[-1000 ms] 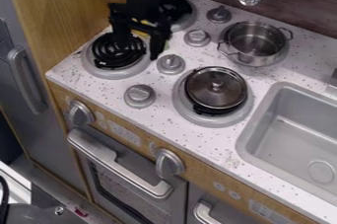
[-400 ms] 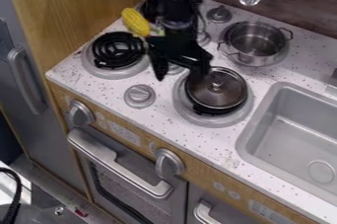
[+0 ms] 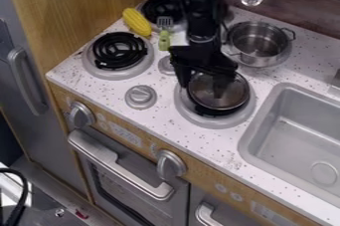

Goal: Cover the pot

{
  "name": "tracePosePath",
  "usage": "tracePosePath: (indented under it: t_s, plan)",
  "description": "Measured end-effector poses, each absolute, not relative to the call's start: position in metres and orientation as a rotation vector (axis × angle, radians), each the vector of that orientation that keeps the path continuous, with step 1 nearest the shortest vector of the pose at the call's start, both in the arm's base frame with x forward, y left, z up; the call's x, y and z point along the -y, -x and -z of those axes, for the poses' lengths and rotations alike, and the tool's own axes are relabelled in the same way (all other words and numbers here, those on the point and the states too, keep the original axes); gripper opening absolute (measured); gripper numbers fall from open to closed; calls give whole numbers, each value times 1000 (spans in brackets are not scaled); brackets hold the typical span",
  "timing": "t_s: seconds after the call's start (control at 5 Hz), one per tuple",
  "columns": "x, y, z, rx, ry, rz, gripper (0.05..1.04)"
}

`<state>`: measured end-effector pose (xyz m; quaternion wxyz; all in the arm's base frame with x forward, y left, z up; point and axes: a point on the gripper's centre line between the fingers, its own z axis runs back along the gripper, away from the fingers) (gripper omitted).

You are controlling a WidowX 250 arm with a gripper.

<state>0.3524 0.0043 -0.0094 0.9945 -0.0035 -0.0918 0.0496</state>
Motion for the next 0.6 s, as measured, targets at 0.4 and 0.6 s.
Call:
tracePosePath:
  t_s: [0.4,0.6]
  plan:
    - [10,-382,34,150,7,-62,1000]
    - [11,-391,35,161,9,-63,948]
